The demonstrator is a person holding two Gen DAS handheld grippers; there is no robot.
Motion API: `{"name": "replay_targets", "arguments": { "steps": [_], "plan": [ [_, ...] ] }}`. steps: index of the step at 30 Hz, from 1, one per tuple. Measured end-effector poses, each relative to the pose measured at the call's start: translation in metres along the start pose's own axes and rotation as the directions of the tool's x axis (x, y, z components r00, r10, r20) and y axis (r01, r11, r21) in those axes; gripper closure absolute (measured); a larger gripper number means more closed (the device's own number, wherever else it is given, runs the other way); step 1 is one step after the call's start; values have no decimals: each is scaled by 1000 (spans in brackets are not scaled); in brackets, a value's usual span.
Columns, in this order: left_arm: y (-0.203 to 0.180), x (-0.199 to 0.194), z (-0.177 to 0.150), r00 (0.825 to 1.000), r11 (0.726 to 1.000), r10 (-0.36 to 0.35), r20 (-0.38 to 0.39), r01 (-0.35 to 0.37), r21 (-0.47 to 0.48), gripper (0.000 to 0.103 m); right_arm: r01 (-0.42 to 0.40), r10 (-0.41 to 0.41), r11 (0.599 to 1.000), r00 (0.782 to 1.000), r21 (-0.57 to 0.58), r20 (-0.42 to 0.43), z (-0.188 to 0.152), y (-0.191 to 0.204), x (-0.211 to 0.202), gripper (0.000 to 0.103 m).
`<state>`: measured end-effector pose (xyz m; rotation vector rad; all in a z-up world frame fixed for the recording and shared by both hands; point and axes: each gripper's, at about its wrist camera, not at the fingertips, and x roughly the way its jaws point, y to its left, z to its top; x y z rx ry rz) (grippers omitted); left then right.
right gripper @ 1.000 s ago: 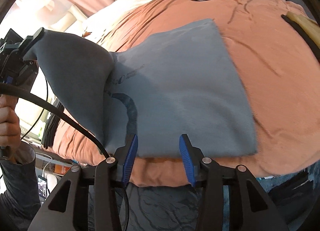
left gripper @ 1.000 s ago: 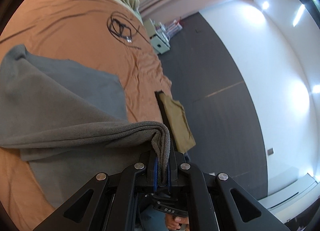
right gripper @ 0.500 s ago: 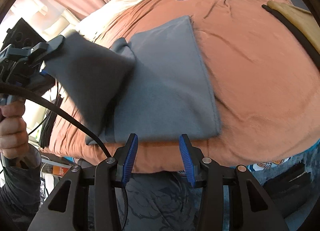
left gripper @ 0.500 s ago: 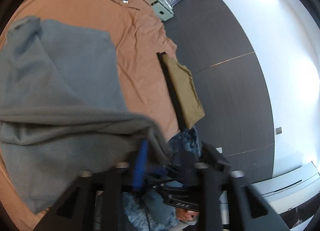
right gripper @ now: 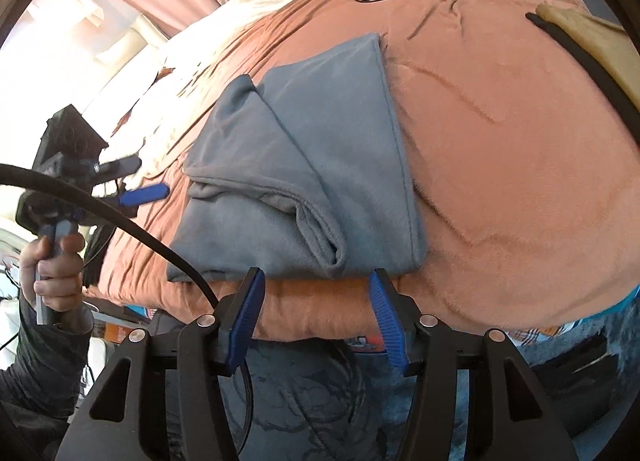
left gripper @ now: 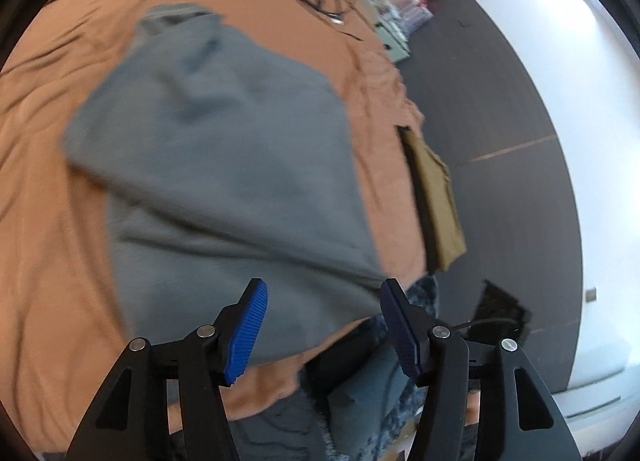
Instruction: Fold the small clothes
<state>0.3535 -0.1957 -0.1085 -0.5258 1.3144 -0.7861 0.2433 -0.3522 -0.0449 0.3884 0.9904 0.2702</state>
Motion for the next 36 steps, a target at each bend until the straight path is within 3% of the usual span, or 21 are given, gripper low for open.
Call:
{"name": "replay_targets", "arguments": {
  "steps": [4,12,16,22,25,29,32,36],
  "plan": [
    [24,-8,-8,999,998,41,24,-40,-41,43,4,-4,999,1000,-42,0,10,6,0,51],
    [65,-25,-29,993,988,104,61,-97,-119,43,89,-100,980,993,-179,-54,31,28,28,51],
    [78,-24,-36,991,983,121,60,-111,-145,43,156,-180,952,981,-265,-69,40,43,42,61],
    [89,-20,-47,988,976,145,47,-135,-172,43,200,-251,898,964,-392,-83,49,75,64,62],
    [93,-19,-50,989,975,144,46,-134,-175,43,229,-298,852,951,-471,-77,51,92,77,62],
    [91,-19,-48,988,976,148,44,-139,-169,43,238,-307,823,950,-516,-51,59,101,80,80],
    [88,-17,-46,987,976,155,41,-147,-160,43,207,-261,841,965,-500,-39,65,97,69,92],
    [86,-16,-44,986,976,162,41,-154,-152,43,161,-186,897,982,-411,-23,74,77,50,96]
  ]
}}
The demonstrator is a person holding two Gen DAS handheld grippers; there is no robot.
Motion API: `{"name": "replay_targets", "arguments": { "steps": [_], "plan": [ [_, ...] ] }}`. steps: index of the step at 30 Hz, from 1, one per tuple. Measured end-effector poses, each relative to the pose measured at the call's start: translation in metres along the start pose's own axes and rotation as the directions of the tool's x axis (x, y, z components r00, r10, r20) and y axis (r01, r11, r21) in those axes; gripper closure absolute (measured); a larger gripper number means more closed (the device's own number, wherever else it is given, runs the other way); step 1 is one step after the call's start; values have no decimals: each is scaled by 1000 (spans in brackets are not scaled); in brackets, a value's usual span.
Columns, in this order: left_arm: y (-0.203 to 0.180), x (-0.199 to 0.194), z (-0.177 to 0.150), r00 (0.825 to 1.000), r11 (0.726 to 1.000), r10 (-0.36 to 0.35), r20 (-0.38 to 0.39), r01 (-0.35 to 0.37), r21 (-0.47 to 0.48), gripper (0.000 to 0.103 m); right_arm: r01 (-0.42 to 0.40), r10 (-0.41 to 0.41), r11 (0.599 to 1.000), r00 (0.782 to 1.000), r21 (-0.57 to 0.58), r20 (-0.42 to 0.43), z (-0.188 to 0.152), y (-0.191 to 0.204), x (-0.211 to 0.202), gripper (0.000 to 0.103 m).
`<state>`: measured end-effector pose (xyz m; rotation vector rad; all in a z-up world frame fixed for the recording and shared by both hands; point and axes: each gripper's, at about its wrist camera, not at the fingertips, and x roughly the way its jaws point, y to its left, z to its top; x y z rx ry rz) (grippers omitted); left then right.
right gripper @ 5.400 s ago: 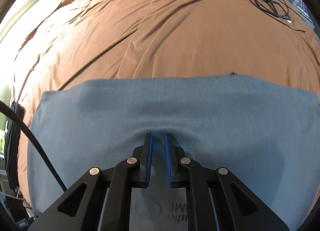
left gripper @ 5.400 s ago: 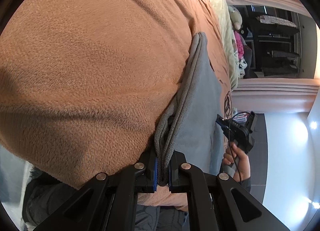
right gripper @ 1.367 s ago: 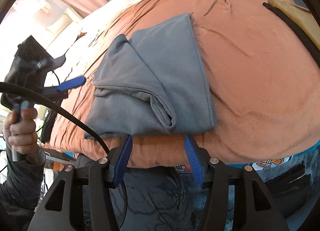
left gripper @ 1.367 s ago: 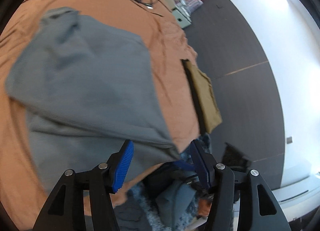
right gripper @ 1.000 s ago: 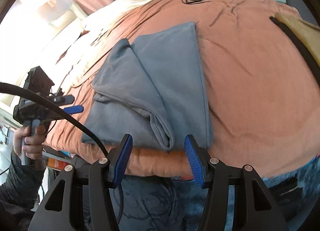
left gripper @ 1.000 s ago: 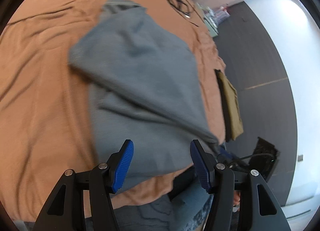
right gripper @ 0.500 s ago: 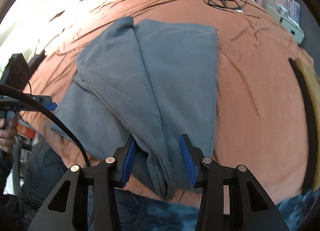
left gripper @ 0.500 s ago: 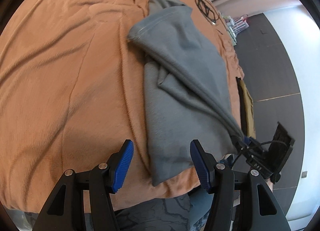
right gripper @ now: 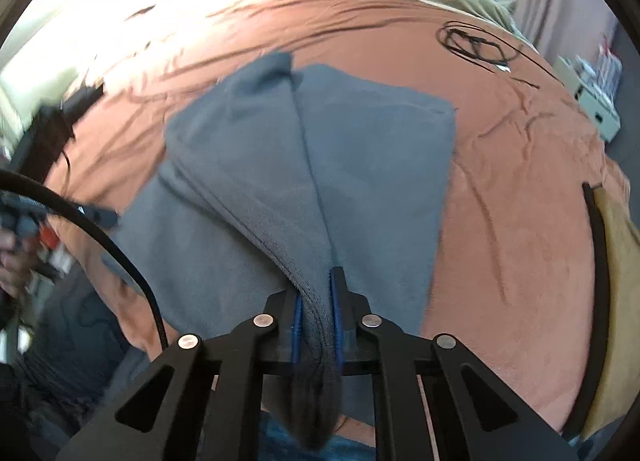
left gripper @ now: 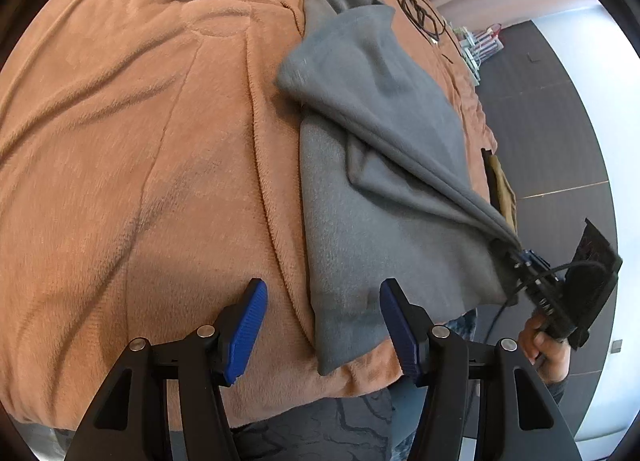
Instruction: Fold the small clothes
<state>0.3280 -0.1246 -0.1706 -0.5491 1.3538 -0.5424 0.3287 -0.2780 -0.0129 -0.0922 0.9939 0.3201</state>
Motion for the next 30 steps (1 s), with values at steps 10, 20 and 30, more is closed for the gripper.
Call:
{"name": "replay_targets", "arguments": {
  "steps": [10,20,30],
  "plan": [
    [-8,8,8,1000,999,26,-2,-25,25,43,-219,205,925,976,309,77,-42,-73,3,97],
    [-13,17,14,995,994,90,-38,-87,66,50,-158,160,886,987,436,33,-66,-100,11,75],
    [-19,3,27,999,997,36,8,-37,65,50,-12,5,983,999,182,40,-29,-27,-37,53]
  ]
}}
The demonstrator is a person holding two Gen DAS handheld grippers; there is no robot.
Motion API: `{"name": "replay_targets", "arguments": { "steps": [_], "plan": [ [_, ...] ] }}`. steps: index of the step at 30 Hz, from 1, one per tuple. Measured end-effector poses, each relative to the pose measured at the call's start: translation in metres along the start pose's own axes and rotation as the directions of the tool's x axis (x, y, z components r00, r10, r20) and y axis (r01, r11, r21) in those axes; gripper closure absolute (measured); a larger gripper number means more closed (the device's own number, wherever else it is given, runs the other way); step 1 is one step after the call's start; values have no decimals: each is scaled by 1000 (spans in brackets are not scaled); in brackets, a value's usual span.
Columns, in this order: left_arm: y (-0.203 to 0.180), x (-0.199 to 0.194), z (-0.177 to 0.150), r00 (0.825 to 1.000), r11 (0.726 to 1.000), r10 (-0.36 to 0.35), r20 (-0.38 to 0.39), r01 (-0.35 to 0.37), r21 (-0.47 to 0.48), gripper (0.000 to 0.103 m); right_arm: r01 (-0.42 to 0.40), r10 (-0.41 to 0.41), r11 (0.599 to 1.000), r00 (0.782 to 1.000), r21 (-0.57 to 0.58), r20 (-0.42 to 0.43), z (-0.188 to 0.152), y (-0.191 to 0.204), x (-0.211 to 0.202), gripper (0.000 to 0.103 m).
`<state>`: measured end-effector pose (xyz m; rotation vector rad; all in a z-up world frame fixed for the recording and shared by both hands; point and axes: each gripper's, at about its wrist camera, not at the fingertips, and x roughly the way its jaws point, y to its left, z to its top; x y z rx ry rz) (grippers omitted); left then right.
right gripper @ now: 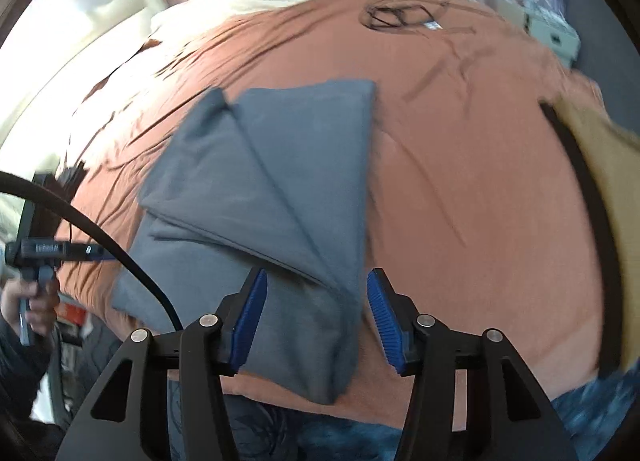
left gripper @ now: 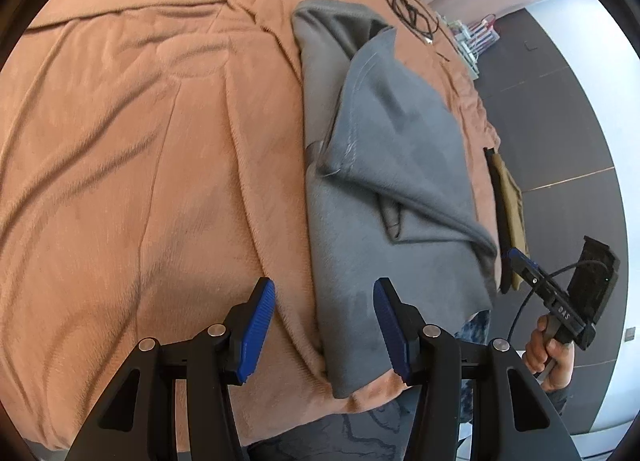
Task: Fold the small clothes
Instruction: 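Move the right tool to the shirt's seam edge and grasp it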
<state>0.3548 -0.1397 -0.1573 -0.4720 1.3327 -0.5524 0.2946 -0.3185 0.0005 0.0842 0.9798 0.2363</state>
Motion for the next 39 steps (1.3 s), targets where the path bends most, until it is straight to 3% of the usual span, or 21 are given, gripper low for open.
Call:
{"name": "replay_targets", "arguments": {
  "steps": [8,21,27,34,39],
  "plan": [
    [14,-20,3,1000,1000,-6,18,6,-16,50,-14,9,987,999,-160,-32,19,58,24,53],
    [52,-66,7,998,999,8,63,-6,-44,50,-28,-4,930,996,-365,-87,41,148,81,53],
    [67,-79,7,997,998,5,79,0,-61,50,1,-38,901,996,-435,-77,46,175,101,53],
    [78,-83,2,997,997,-1,83,8,-81,50,22,-79,864,993,-502,-93,41,199,133,61],
    [85,-83,0,996,995,4,84,4,-99,50,26,-102,863,987,-504,-124,43,205,162,62]
  ]
}}
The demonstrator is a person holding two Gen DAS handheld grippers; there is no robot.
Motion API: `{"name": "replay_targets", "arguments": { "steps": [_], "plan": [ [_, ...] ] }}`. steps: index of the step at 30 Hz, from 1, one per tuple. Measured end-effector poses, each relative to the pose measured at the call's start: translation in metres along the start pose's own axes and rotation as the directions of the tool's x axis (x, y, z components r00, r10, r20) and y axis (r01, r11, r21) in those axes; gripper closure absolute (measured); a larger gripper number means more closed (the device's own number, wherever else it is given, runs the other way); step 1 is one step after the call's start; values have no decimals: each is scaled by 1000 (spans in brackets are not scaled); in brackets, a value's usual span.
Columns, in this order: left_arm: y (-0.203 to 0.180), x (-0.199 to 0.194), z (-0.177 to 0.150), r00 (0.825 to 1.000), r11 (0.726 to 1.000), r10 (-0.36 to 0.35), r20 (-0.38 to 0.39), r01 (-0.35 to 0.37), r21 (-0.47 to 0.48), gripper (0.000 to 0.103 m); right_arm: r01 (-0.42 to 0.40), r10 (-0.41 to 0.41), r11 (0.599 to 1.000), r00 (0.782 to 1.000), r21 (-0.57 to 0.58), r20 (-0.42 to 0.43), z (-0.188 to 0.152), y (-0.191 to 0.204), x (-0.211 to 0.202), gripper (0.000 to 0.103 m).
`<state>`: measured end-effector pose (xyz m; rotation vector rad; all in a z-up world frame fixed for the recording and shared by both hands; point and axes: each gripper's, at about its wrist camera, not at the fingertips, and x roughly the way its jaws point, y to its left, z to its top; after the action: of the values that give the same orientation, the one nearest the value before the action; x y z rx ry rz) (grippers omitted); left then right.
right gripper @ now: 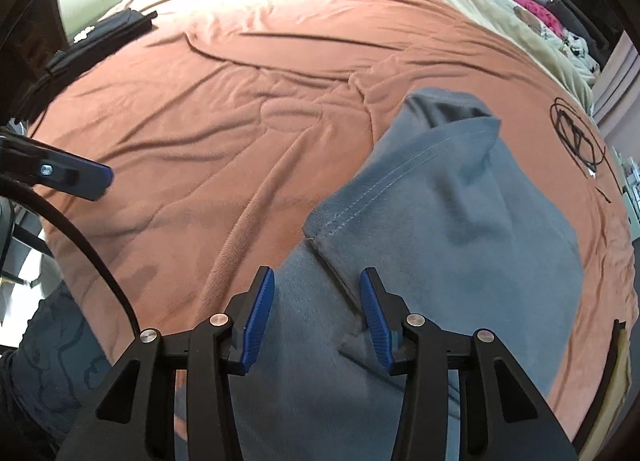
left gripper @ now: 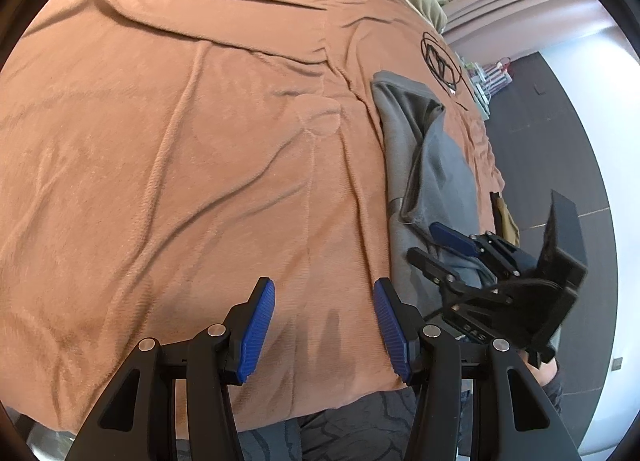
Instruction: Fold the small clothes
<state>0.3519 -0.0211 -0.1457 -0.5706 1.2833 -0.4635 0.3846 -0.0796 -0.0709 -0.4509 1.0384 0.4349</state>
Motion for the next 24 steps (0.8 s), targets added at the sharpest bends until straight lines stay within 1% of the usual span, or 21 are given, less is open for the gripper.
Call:
{"name": "replay_targets", "arguments": {
  "steps": [2,3,5,6,8,13,17,21,24],
  "plan": [
    [2,0,0,1000,1000,5,-1,-5,-4,50,-8,9,1000,1000,13,-14,3,-1,9,68],
    [3,1,1,1000,1000,8,-2,-8,-7,50,-15,15,1000,1000,24,-16,4,-2,12,70],
    [4,2,1,1000,1000,12,-2,-12,-10,50,-26,27,999,1000,44,-15,6,-6,17,81],
    [4,2,1,1000,1000,14,-2,-14,-9,50,-32,33,998,999,61,-11,7,-10,18,85],
    [3,3,3,1000,1000,16,0,-16,-8,50,-50,51,995,999,85,-1,9,-16,17,98],
    [2,9,7,1000,1000,11,0,-11,-20,50,-98,90,988,994,119,64,12,-30,-6,101],
    [-9,17,12,1000,1000,9,-6,-9,-4,50,-102,88,986,990,128,111,10,-43,-28,101],
    [-25,27,19,1000,1000,-1,-8,1,12,50,-113,85,978,984,177,159,7,-71,-50,102],
    [-37,33,24,1000,1000,-2,-12,2,31,50,-104,67,974,981,203,184,6,-92,-65,102]
  ]
}}
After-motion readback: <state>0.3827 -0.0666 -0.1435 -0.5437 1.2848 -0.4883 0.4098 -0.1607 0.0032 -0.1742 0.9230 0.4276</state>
